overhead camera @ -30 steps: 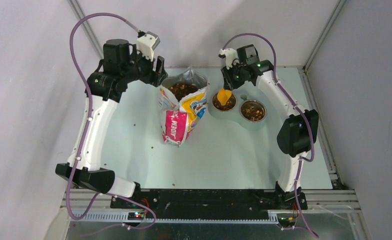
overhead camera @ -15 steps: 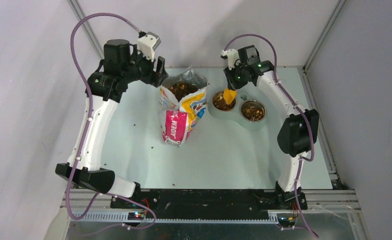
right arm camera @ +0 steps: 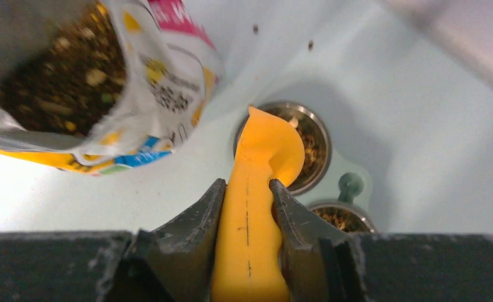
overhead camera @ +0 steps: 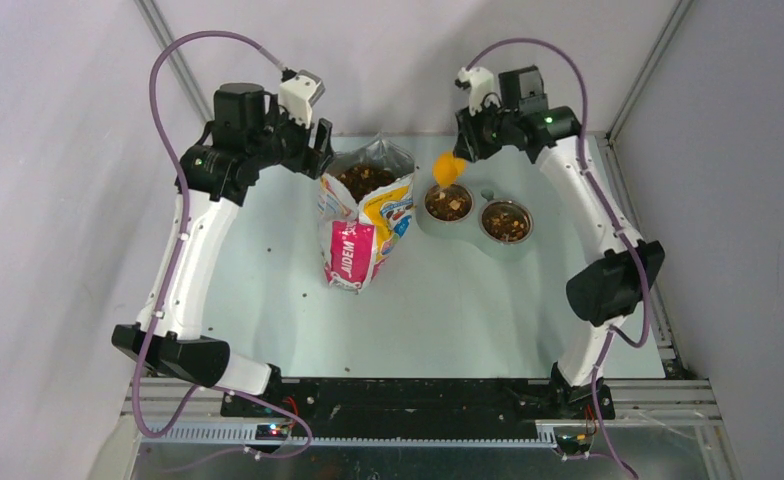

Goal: Serve the pet food

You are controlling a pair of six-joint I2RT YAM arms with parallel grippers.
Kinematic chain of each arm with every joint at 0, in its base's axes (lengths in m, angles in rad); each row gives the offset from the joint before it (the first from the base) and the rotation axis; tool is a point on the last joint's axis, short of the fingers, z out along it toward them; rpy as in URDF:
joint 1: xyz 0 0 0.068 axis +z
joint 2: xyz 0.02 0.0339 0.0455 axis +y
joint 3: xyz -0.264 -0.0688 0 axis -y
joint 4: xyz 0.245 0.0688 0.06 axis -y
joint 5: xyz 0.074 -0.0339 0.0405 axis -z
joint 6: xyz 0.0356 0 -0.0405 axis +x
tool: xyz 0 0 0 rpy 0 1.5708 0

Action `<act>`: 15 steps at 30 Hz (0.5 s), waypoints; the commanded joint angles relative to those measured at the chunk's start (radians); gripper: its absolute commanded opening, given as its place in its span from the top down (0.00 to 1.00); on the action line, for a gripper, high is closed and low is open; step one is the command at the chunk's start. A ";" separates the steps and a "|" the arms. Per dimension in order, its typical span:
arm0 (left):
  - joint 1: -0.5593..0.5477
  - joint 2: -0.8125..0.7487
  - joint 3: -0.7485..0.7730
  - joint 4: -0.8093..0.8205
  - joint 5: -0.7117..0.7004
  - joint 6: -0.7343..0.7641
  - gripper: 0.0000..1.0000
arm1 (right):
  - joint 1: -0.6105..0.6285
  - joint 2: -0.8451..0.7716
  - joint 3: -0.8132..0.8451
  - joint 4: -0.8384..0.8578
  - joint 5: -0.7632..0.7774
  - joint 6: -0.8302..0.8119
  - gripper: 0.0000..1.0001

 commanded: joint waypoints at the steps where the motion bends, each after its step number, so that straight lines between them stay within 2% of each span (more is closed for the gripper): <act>1: -0.007 -0.034 -0.009 0.006 -0.012 0.021 0.27 | -0.008 -0.084 0.168 -0.020 -0.046 0.048 1.00; 4: -0.007 -0.038 -0.018 0.005 -0.014 0.020 0.27 | -0.005 -0.059 0.271 -0.032 -0.042 0.095 1.00; 9: -0.006 -0.049 -0.035 -0.004 -0.037 0.037 0.26 | 0.030 0.007 0.543 -0.098 -0.055 0.129 1.00; 15: -0.005 -0.085 -0.079 -0.005 -0.083 0.051 0.25 | 0.104 -0.034 0.471 -0.021 -0.092 0.094 1.00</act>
